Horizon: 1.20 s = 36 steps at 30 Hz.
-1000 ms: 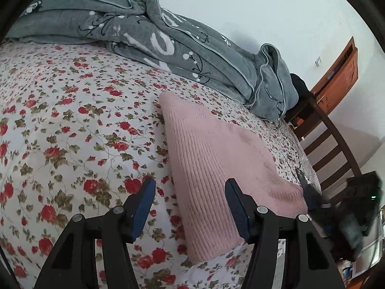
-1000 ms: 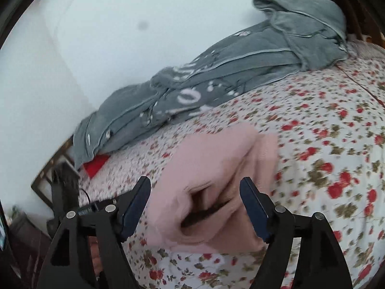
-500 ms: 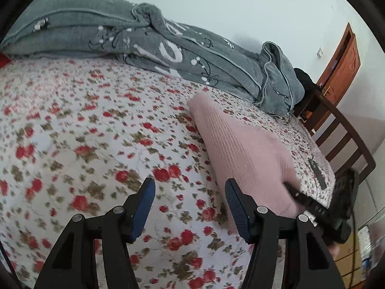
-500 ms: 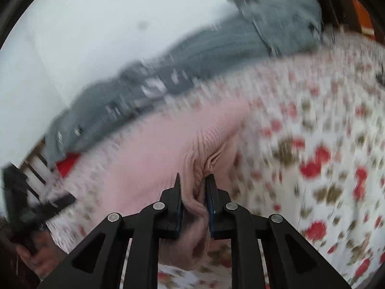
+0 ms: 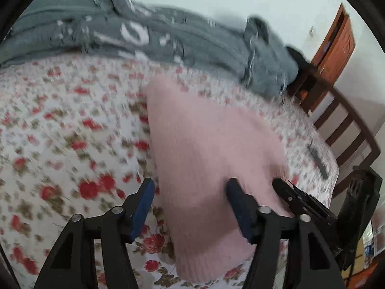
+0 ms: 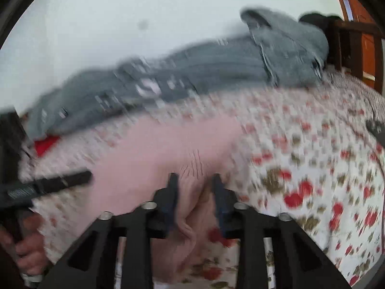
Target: Fold small clothes
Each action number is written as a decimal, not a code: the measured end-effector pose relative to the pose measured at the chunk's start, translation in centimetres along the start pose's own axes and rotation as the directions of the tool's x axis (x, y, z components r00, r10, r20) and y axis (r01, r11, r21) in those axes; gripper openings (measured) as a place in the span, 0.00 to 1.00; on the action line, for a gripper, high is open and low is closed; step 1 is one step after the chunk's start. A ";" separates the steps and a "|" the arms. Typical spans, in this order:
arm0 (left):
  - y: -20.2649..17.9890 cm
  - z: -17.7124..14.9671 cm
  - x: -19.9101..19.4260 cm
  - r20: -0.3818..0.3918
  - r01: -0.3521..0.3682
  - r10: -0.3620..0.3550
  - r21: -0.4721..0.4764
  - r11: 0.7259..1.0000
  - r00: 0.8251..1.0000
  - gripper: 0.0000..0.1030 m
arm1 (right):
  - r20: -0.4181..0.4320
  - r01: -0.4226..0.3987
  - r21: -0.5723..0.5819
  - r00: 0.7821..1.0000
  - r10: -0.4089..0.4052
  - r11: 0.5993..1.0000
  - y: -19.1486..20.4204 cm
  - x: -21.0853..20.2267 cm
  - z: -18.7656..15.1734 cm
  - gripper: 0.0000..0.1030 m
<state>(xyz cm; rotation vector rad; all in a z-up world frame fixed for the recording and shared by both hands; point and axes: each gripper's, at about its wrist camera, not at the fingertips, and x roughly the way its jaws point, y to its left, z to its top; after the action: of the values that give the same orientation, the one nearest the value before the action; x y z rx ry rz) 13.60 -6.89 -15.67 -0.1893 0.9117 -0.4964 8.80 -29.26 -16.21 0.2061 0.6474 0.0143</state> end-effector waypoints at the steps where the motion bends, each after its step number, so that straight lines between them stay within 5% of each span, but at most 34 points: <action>1: 0.1 -0.4 0.6 -0.012 -0.001 0.001 0.010 1.000 1.000 0.67 | -0.001 0.002 -0.009 1.000 -0.002 1.000 -0.3 0.2 -0.6 0.23; 6: 0.8 0.4 -0.4 -0.004 0.061 -0.061 0.027 0.998 0.998 0.68 | -0.039 -0.030 -0.019 0.999 0.029 0.999 -0.9 -0.8 1.0 0.26; 10: 2.2 3.4 -0.5 0.020 0.094 -0.094 -0.024 0.995 0.995 0.65 | 0.017 -0.089 0.034 0.996 0.089 0.995 -1.4 -1.0 4.3 0.44; 12: 3.3 5.0 0.7 -0.002 0.116 -0.117 -0.072 0.991 0.993 0.65 | 0.001 -0.114 0.062 0.993 0.114 0.992 -1.3 0.3 5.5 0.58; 17: 5.7 5.1 5.2 -0.106 0.221 -0.242 -0.177 0.959 0.964 0.65 | -0.111 -0.149 0.201 0.978 0.174 0.968 -4.0 5.7 3.9 0.65; 21: 5.8 4.6 6.1 -0.080 0.291 -0.307 -0.166 0.942 0.948 0.53 | -0.087 -0.142 0.116 0.984 0.152 0.983 -3.4 5.5 3.1 0.64; 26: 5.1 5.5 6.8 -0.071 0.256 -0.273 -0.190 0.948 0.959 0.40 | -0.122 -0.195 0.203 0.967 0.223 0.960 -3.6 7.2 4.3 0.66; 30: 5.8 6.7 5.0 -0.038 0.286 -0.299 -0.200 0.937 0.953 0.35 | -0.105 -0.287 0.175 0.946 0.307 0.942 -2.5 6.6 5.1 0.37; 36: 9.0 10.6 -0.7 0.058 0.246 -0.240 -0.160 0.956 0.969 0.35 | -0.067 -0.359 0.112 0.928 0.367 0.927 3.4 6.4 7.7 0.32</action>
<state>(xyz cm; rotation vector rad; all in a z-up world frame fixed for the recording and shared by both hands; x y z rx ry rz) 24.58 0.78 -12.01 -0.4656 0.8977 -0.6426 18.68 -26.85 -13.38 0.4211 0.6897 0.3517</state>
